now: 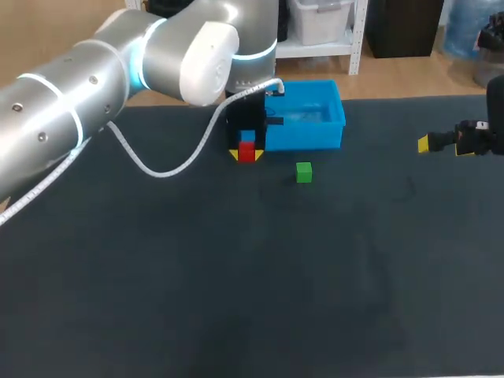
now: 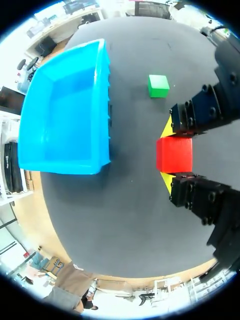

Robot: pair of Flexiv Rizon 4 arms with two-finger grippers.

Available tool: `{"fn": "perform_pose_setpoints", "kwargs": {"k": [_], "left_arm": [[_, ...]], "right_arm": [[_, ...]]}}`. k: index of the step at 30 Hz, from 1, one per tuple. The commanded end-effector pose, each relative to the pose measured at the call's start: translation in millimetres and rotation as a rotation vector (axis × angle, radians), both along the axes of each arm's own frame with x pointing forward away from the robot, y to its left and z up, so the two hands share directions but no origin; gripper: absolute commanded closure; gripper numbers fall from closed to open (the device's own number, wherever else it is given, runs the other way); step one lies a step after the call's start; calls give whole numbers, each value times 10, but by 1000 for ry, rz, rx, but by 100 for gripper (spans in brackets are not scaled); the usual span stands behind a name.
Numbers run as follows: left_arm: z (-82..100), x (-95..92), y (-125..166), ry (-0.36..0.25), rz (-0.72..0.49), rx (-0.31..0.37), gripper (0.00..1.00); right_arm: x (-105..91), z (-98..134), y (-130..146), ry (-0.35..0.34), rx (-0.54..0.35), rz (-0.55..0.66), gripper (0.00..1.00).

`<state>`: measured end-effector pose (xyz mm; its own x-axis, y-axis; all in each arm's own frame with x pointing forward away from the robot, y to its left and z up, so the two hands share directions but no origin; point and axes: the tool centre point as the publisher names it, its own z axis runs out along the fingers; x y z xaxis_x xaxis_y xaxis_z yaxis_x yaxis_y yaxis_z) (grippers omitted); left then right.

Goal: Use the left arm to pick the red cube and place it into the blue plastic box first, then use the right arm to grasp the green cube and put it into the same blue plastic box after the first action is fully finished.

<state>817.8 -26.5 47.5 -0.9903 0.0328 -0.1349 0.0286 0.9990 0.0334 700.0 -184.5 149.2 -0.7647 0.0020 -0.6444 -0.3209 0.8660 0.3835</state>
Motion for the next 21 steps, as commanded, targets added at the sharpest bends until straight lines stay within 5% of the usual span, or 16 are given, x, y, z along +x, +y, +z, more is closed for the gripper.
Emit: {"fn": "perform_pose_setpoints", "kwargs": {"k": [1, 21], "left_arm": [[104, -33, 19, -17, -8, -11, 100], [491, -33, -3, -66, -41, -59, 100]], "right_arm": [[1, 2, -4, 1, 0, 1, 0], [1, 2, -4, 1, 0, 1, 0]]}}
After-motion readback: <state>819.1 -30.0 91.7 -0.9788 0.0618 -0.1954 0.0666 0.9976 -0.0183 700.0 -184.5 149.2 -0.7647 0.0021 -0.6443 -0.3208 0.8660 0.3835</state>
